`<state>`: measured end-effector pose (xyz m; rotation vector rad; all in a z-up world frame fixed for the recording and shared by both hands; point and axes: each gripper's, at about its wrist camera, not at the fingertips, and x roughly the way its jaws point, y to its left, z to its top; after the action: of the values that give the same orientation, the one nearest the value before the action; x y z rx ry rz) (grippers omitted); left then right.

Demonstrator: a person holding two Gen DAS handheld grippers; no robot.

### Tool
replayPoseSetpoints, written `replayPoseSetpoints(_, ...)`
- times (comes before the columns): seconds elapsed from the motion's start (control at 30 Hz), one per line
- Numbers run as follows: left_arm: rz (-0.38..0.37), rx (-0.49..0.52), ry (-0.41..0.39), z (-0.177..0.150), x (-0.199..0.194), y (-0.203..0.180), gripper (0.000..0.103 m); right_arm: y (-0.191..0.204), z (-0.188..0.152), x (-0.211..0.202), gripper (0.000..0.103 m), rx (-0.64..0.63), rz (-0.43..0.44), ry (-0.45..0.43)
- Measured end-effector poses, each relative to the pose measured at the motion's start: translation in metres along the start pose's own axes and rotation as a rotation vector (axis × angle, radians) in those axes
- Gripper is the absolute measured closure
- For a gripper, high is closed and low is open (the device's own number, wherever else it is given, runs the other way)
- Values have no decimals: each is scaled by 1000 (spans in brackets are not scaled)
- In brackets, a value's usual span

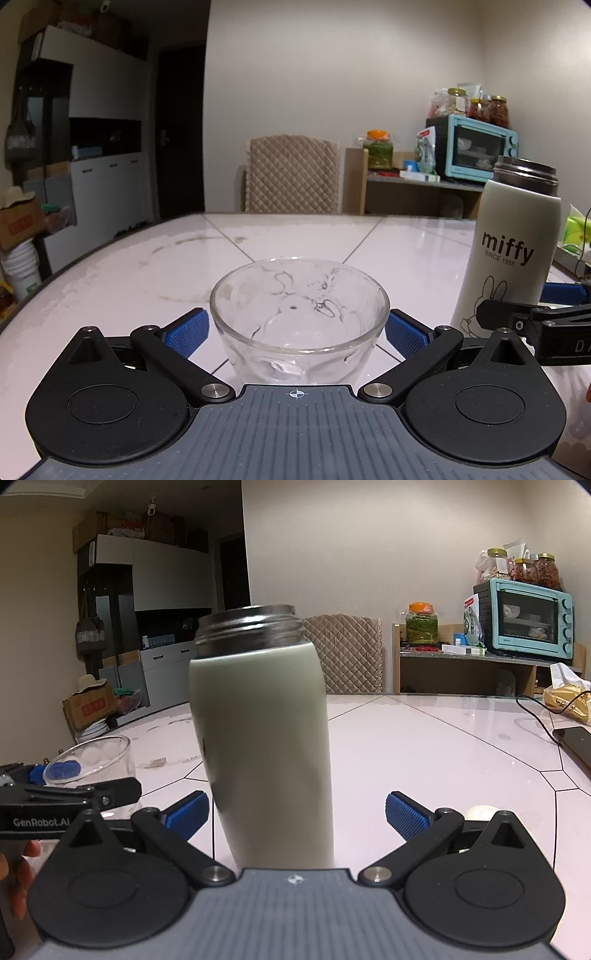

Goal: Unscrew bottle cap and pour

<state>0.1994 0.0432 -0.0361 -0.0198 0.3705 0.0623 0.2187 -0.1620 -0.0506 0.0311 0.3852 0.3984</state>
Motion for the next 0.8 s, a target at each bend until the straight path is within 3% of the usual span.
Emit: replayPoseSetpoints(0.8,3,-7,1,-6,-20,-1,0,3,-4,-18,0,13,5,-6)
